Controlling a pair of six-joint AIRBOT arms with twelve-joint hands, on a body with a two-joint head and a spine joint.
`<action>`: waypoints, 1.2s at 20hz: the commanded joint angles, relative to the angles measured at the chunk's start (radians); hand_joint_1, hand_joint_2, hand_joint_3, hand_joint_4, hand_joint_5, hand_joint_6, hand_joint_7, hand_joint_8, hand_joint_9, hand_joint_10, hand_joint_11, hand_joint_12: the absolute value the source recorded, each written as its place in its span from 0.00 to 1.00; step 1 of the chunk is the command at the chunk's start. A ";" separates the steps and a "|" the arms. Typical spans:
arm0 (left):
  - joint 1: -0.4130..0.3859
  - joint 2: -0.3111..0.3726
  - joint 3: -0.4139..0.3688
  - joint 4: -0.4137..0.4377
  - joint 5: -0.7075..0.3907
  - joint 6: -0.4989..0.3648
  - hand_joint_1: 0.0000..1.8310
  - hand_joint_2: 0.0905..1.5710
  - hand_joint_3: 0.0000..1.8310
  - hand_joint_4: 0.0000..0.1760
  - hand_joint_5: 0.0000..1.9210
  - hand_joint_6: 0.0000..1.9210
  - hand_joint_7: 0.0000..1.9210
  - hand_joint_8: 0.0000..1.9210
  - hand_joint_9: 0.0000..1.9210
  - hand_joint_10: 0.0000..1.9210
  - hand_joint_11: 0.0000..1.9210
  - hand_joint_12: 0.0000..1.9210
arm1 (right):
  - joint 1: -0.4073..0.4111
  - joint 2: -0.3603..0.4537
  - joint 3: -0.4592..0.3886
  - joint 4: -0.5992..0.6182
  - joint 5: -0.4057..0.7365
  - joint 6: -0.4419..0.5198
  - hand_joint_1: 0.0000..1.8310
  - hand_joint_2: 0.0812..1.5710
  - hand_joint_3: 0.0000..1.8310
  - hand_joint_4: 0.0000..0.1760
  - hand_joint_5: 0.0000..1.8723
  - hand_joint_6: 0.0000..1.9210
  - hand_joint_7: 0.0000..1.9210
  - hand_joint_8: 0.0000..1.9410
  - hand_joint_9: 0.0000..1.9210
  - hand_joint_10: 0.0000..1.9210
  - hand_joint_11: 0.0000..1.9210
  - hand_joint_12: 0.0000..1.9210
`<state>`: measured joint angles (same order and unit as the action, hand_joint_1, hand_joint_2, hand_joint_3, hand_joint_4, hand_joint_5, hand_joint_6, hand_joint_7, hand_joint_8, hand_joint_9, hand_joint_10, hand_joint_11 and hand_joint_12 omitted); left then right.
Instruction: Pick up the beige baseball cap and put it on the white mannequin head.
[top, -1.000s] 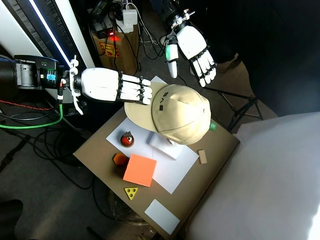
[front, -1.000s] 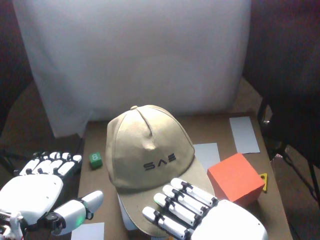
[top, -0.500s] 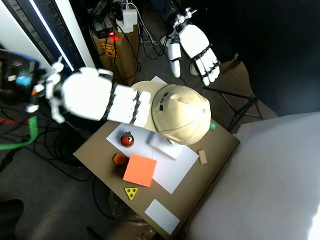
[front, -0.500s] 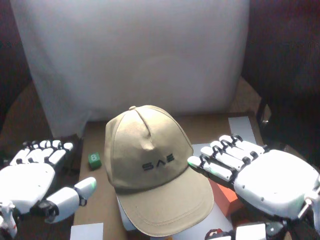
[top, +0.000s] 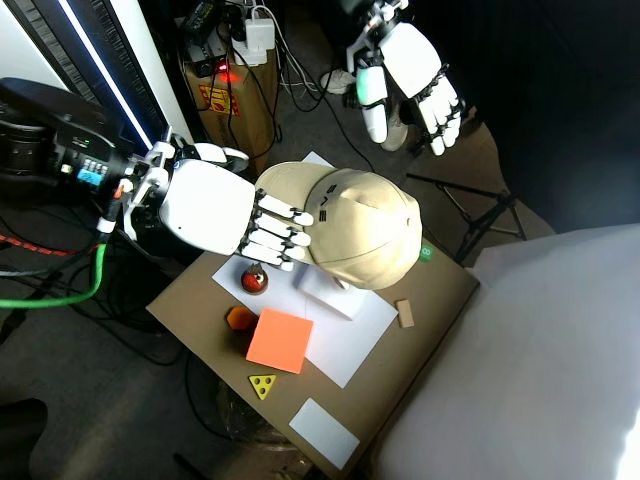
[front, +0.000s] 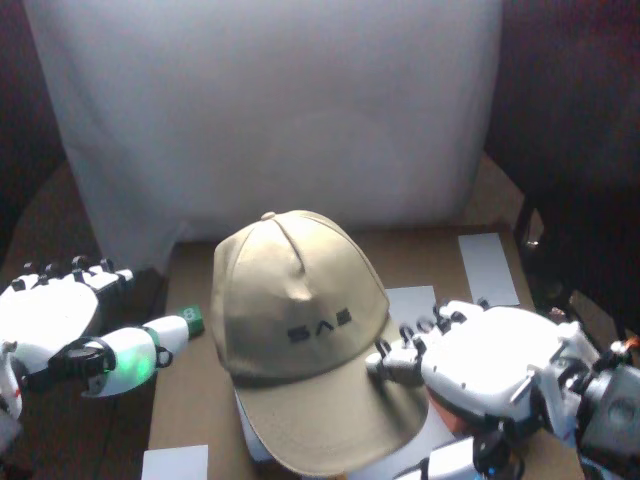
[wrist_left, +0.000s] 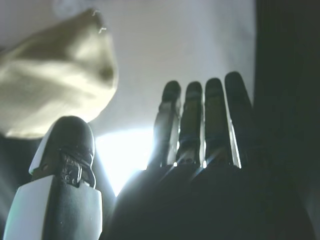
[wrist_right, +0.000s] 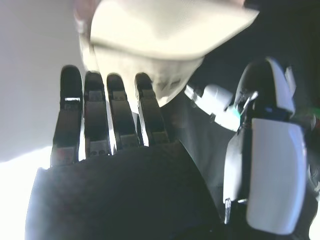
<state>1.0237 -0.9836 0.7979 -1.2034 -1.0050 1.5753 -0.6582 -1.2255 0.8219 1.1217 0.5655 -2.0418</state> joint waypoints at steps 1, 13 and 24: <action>-0.028 0.023 -0.015 -0.019 -0.069 0.058 0.14 0.71 0.00 0.00 0.36 0.02 0.37 0.03 0.36 0.04 0.19 0.43 | -0.005 0.000 -0.003 -0.039 0.074 -0.012 0.36 0.60 0.00 0.00 0.40 0.02 0.39 0.04 0.32 0.46 0.25 0.82; -0.167 0.039 -0.230 -0.207 -0.121 0.188 0.31 0.70 0.00 0.00 0.31 0.99 0.35 0.98 0.39 1.00 0.40 1.00 | 0.021 0.007 -0.018 -0.040 0.135 0.024 0.46 0.65 0.00 0.00 0.34 1.00 0.43 1.00 0.53 1.00 0.65 1.00; -0.097 -0.029 -0.311 -0.115 -0.225 0.095 0.37 0.80 0.01 0.00 0.60 1.00 0.70 1.00 0.75 1.00 0.77 1.00 | 0.024 0.009 -0.027 -0.041 0.140 0.026 0.46 0.88 0.00 0.00 0.65 1.00 0.77 1.00 0.85 1.00 0.98 1.00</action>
<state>0.9310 -1.0134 0.4881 -1.3808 -1.1664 1.6772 -0.6460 -1.2209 0.7994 1.1255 0.6544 -2.0186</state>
